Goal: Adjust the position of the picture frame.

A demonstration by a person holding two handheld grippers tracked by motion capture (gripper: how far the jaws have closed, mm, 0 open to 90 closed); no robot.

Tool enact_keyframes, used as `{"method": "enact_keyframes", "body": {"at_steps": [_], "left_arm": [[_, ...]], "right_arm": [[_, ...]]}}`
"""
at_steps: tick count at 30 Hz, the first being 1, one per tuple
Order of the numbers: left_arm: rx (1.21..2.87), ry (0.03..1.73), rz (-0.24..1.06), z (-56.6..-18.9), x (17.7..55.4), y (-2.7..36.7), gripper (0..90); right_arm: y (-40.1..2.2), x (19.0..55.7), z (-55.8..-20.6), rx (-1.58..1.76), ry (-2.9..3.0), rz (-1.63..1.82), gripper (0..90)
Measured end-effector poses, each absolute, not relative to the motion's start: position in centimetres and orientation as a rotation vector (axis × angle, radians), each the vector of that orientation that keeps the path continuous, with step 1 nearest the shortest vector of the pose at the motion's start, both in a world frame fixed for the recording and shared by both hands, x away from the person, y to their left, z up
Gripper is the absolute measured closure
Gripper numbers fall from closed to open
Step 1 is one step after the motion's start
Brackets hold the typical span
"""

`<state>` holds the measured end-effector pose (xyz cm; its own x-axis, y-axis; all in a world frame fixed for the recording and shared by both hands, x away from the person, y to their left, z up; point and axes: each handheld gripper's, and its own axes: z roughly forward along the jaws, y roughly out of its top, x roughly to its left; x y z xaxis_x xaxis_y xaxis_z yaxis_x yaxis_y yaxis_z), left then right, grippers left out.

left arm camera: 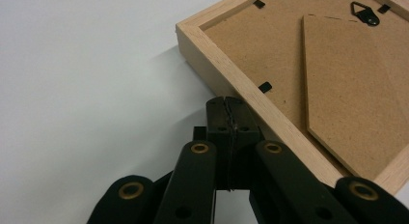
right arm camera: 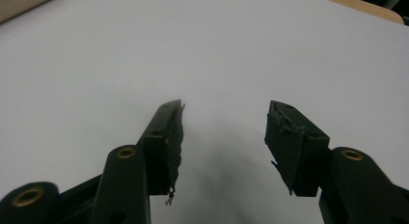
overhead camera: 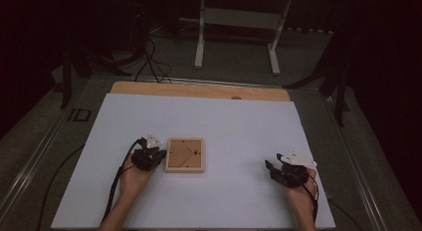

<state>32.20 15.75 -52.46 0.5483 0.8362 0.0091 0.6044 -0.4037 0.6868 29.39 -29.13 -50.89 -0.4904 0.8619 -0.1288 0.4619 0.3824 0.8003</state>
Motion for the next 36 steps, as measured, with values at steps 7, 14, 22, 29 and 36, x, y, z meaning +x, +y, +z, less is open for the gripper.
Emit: {"method": "enact_keyframes", "body": {"at_steps": [7,14,22,29,36], "left_arm": [[2.156,1.123,0.457,-52.4,32.5,14.3,89.7],[2.153,1.107,0.443,-52.5,32.9,13.6,89.7],[2.166,1.085,0.412,-52.4,32.9,12.6,89.7],[2.174,1.077,0.415,-52.4,33.1,11.8,88.4],[2.151,1.082,0.441,-51.9,32.9,12.8,81.8]], "right_arm": [[-29.1,29.4,-50.9,1.134,2.106,0.973,47.2],[-29.1,29.5,-50.9,1.136,2.105,0.973,47.2],[-29.0,29.6,-50.9,1.131,2.112,0.970,47.2],[-29.1,29.6,-50.9,1.131,2.108,0.973,47.2],[-29.2,29.5,-50.8,1.135,2.104,0.978,47.2]]}}
